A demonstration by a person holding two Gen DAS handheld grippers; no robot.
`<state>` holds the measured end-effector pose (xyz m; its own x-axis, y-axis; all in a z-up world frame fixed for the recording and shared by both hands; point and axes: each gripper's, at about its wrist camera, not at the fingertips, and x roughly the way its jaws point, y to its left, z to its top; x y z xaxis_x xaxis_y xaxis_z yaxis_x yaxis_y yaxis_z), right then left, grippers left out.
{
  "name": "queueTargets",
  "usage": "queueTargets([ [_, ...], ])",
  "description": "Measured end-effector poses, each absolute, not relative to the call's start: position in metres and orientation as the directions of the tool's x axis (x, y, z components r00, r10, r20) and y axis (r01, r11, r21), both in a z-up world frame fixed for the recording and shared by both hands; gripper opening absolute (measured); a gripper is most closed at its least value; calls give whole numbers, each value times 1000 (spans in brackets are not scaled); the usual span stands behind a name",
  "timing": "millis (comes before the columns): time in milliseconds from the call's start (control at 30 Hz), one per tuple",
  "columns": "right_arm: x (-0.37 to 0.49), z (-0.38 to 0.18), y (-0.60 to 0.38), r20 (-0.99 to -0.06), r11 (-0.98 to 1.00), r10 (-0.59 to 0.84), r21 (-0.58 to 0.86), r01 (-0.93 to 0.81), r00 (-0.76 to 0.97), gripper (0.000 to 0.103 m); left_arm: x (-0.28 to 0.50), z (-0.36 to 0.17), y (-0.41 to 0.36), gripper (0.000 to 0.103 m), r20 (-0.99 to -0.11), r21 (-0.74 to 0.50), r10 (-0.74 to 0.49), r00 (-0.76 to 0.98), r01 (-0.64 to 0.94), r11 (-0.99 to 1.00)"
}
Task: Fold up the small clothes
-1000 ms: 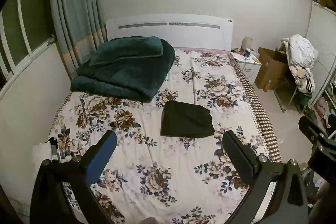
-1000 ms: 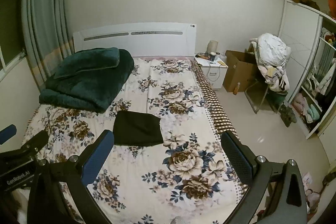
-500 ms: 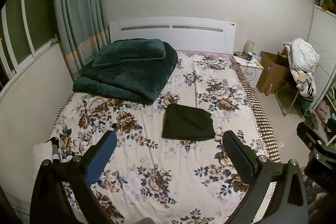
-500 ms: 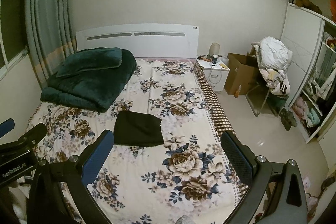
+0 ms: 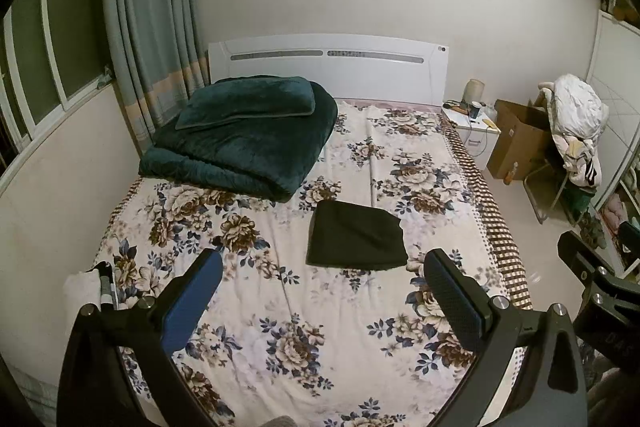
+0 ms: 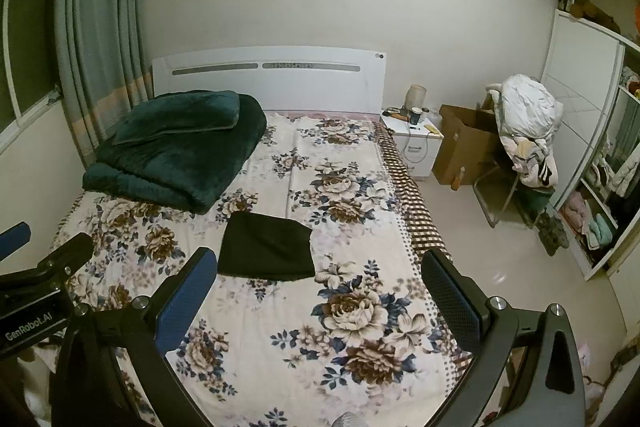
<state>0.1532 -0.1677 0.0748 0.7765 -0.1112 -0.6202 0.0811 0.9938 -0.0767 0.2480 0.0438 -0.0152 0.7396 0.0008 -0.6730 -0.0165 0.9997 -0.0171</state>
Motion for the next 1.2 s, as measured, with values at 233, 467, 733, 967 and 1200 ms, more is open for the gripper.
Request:
queueTargets([
  [233,159,76,-172,-620,995,-98,-68,71,779,103,246,-8,40,103,-665,-17,5,747,-22,1000],
  [467,158,74,-171,-618,995,-101,-70,73,779,103,244,-6,38,103,-665,-13,10,747,-24,1000],
  [733,156,74,-170,-616,995,-100,-68,73,781,103,241,-4,38,103,-663,-6,16,749,-27,1000],
  [967,155,74,-170,-618,995,-99,-66,75,780,103,239,-4,37,103,-663,-5,18,749,-29,1000],
  [1200,154,74,-170,-616,995,-101,-66,76,781,103,239,-4,37,103,-663,-7,17,749,-28,1000],
])
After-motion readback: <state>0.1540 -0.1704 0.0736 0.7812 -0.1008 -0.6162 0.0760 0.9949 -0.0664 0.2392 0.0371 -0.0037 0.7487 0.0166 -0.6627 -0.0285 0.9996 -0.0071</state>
